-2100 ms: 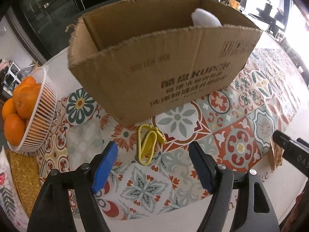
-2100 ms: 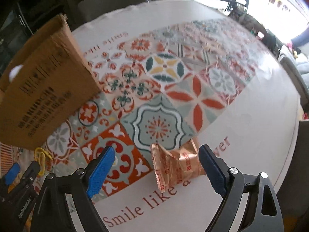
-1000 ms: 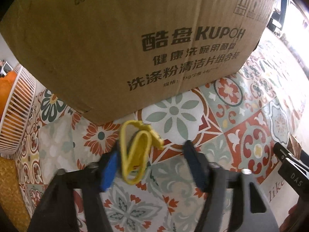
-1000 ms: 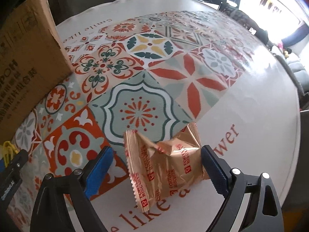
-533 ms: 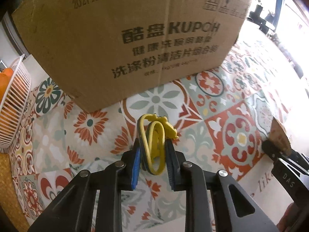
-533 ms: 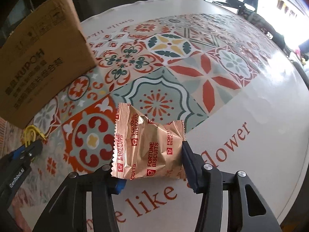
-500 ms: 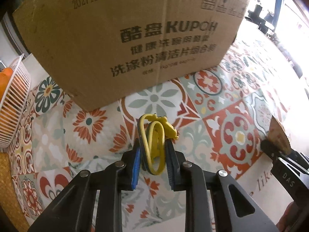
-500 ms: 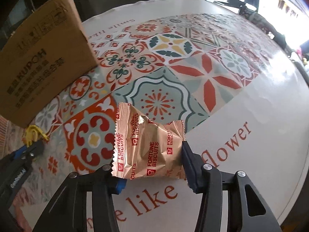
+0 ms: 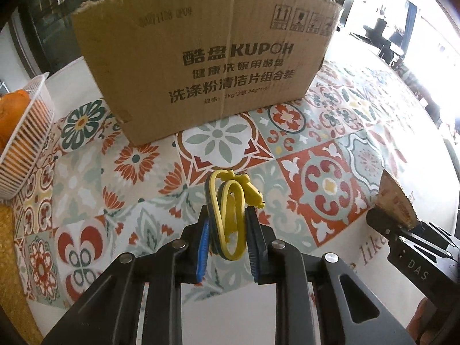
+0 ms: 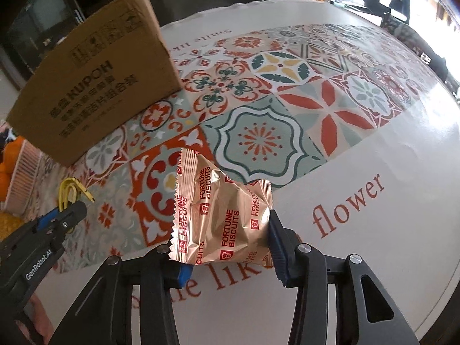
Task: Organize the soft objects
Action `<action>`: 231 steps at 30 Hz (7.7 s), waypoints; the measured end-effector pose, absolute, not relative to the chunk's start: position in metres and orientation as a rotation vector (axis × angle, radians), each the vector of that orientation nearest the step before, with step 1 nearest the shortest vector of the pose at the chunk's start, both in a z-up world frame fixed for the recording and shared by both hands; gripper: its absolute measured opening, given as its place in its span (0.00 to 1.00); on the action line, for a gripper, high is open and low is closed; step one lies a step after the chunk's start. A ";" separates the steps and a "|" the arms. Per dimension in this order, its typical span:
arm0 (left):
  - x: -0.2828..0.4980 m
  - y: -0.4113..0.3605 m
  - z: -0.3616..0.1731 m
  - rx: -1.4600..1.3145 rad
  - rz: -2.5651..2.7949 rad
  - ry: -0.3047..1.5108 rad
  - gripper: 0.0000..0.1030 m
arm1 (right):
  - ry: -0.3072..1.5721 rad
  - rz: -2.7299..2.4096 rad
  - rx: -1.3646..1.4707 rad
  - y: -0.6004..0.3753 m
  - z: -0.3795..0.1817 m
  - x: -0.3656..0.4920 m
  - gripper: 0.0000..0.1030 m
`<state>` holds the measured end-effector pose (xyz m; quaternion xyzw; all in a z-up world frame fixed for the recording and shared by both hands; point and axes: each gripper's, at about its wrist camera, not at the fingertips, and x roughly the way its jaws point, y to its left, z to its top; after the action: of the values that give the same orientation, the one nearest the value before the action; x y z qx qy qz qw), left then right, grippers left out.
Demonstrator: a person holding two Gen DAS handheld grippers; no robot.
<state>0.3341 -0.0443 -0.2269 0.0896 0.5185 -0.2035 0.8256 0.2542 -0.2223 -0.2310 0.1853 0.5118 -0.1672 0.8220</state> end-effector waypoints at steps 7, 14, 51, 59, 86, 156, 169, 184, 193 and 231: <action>0.318 -0.035 -0.204 0.148 -0.415 1.079 0.23 | 1.039 -0.288 0.372 -0.218 -0.212 0.246 0.44; 0.299 -0.018 -0.181 0.094 -0.376 1.043 0.23 | 0.992 -0.217 0.327 -0.211 -0.188 0.246 0.44; 0.343 -0.010 -0.040 0.015 -0.255 0.716 0.23 | 0.695 0.070 0.204 -0.200 -0.055 0.329 0.44; 0.380 -0.018 -0.029 0.008 -0.265 0.710 0.23 | 0.690 0.125 0.188 -0.205 -0.037 0.370 0.44; 0.493 -0.030 -0.077 0.033 -0.282 0.908 0.23 | 1.024 0.293 0.095 -0.194 -0.094 0.506 0.44; 0.467 0.003 -0.077 0.059 -0.078 1.006 0.71 | 1.143 0.268 0.043 -0.177 -0.098 0.504 0.24; 0.475 0.036 -0.051 -0.024 -0.022 0.954 0.71 | 1.036 0.378 0.098 -0.141 -0.056 0.524 0.24; 0.482 0.029 -0.073 0.012 0.000 0.979 0.71 | 1.022 0.433 -0.109 -0.124 -0.084 0.533 0.24; 0.476 -0.004 -0.083 0.075 -0.059 0.999 0.71 | 1.199 0.395 -0.028 -0.160 -0.127 0.525 0.25; 0.388 0.013 -0.027 0.143 -0.015 0.836 0.92 | 0.960 0.089 0.015 -0.174 -0.045 0.408 0.71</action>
<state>0.3876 0.0134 -0.0273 0.0692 0.4057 -0.0073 0.9114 0.4076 -0.1738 -0.0450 0.0072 0.4618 0.0429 0.8859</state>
